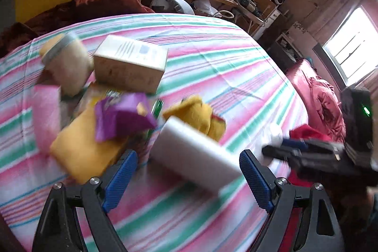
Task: Organize objects
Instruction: 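Grasp the white foam block with the left tool while the right holds the bundle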
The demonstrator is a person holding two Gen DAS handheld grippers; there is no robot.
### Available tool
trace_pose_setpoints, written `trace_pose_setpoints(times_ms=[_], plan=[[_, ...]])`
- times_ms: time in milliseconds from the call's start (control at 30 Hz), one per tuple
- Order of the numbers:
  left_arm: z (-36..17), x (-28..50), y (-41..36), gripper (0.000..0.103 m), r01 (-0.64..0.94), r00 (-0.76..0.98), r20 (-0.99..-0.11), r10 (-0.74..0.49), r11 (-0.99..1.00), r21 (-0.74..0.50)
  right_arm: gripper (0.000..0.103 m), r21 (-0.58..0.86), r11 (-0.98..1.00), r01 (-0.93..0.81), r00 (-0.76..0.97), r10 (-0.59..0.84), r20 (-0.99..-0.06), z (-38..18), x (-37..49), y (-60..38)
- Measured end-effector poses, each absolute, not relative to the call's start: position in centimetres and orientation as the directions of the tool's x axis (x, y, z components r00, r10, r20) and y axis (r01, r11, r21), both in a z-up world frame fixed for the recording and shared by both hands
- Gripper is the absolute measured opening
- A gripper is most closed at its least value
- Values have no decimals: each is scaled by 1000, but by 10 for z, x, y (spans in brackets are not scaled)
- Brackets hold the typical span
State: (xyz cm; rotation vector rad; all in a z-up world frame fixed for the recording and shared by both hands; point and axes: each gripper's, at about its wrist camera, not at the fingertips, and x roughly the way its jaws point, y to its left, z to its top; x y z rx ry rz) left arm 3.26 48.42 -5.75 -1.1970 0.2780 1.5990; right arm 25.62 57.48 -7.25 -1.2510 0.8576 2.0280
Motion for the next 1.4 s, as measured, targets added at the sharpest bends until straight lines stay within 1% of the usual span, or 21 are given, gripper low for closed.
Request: trace_pose_setpoints(times_ms=[167, 200, 233, 300, 367, 533, 700, 833, 1000, 1067, 1133, 1200, 1267, 1333, 1400], plan=[[-70, 33, 493, 88, -834, 51, -827, 559, -432, -343, 43, 229, -616, -754, -400, 153, -903, -73, 257, 576], [-74, 33, 487, 89, -837, 48, -834, 550, -433, -334, 43, 232, -618, -751, -404, 151, -902, -73, 256, 576], [-76, 33, 483, 91, -835, 57, -830, 554, -430, -344, 43, 234, -620, -749, -406, 149, -902, -73, 255, 577], [-76, 31, 468, 92, -826, 59, -826, 561, -437, -356, 43, 236, -623, -746, -410, 150, -900, -73, 256, 576], [-74, 28, 451, 92, -821, 58, -824, 564, -442, -361, 43, 240, -623, -745, -416, 151, -897, -73, 256, 577], [-77, 32, 417, 90, -827, 31, -846, 532, -462, -321, 43, 247, -620, -745, -427, 157, -891, -71, 258, 576], [-82, 29, 407, 90, -763, 99, -844, 527, -505, -404, 43, 255, -620, -742, -437, 158, -886, -70, 259, 576], [-80, 29, 419, 89, -729, 112, -859, 500, -545, -413, 43, 271, -618, -739, -454, 159, -877, -69, 261, 576], [-79, 37, 455, 89, -736, 88, -897, 434, -578, -352, 43, 289, -622, -728, -476, 155, -866, -68, 263, 576], [-80, 42, 466, 89, -753, 49, -915, 401, -586, -298, 43, 296, -625, -722, -484, 152, -862, -68, 263, 576], [-86, 47, 477, 92, -775, -14, -936, 352, -596, -212, 43, 306, -627, -717, -495, 148, -856, -68, 263, 576], [-93, 50, 480, 91, -786, -51, -945, 322, -597, -160, 43, 312, -630, -712, -502, 144, -853, -67, 264, 576], [-95, 55, 476, 88, -812, -98, -941, 323, -573, -112, 43, 315, -633, -707, -506, 143, -850, -67, 264, 576], [-93, 60, 469, 79, -835, -131, -934, 331, -544, -76, 43, 316, -636, -704, -508, 140, -850, -67, 264, 576], [-91, 61, 460, 77, -849, -122, -927, 354, -522, -87, 43, 313, -636, -705, -507, 143, -850, -67, 264, 576]])
